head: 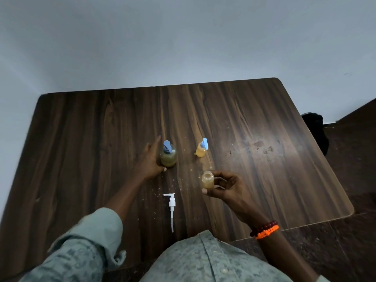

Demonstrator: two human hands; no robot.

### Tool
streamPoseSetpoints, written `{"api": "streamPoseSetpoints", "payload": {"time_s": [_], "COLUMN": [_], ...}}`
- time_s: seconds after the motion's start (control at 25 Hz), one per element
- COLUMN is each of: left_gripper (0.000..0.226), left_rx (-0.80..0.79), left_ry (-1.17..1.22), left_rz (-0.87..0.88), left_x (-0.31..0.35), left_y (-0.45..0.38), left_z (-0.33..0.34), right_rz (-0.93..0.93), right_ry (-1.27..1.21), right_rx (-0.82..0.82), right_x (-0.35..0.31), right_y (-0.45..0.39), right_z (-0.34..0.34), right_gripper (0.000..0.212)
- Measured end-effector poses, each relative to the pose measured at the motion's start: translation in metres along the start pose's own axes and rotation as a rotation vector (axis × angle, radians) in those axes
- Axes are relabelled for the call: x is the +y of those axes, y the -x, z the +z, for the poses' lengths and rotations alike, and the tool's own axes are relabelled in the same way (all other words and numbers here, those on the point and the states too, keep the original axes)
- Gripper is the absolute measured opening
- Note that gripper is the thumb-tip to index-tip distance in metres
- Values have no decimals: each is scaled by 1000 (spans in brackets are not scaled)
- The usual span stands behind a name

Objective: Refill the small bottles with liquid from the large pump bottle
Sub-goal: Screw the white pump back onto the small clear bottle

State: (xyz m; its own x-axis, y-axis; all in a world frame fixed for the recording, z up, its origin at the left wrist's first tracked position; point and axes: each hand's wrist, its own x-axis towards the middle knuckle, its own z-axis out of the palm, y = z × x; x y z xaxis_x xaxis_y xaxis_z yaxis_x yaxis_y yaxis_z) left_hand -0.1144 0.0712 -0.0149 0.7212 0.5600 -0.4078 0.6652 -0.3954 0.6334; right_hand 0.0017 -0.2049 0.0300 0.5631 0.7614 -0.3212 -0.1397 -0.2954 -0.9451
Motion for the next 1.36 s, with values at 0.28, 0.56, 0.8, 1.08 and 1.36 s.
{"api": "streamPoseSetpoints", "payload": {"time_s": [0.28, 0.56, 0.8, 1.08, 1.36], "left_gripper": [51, 50, 21, 13, 19], "left_rx": [-96, -61, 80, 619, 667], "left_ry": [-13, 85, 255, 701, 682], "left_rz": [-404, -447, -325, 191, 488], "left_x": [-32, -28, -5, 62, 95], "left_y": [50, 66, 84, 140, 154], "left_z": [70, 105, 89, 22, 26], "right_rz": [-17, -14, -33, -32, -55], "right_ry": [38, 56, 56, 47, 58], "right_rx": [-74, -164, -164, -140, -147], "right_x": [1, 2, 1, 9, 2], "right_y": [-1, 3, 5, 8, 8], "right_z": [6, 9, 4, 3, 7], "right_gripper": [37, 38, 37, 35, 37]}}
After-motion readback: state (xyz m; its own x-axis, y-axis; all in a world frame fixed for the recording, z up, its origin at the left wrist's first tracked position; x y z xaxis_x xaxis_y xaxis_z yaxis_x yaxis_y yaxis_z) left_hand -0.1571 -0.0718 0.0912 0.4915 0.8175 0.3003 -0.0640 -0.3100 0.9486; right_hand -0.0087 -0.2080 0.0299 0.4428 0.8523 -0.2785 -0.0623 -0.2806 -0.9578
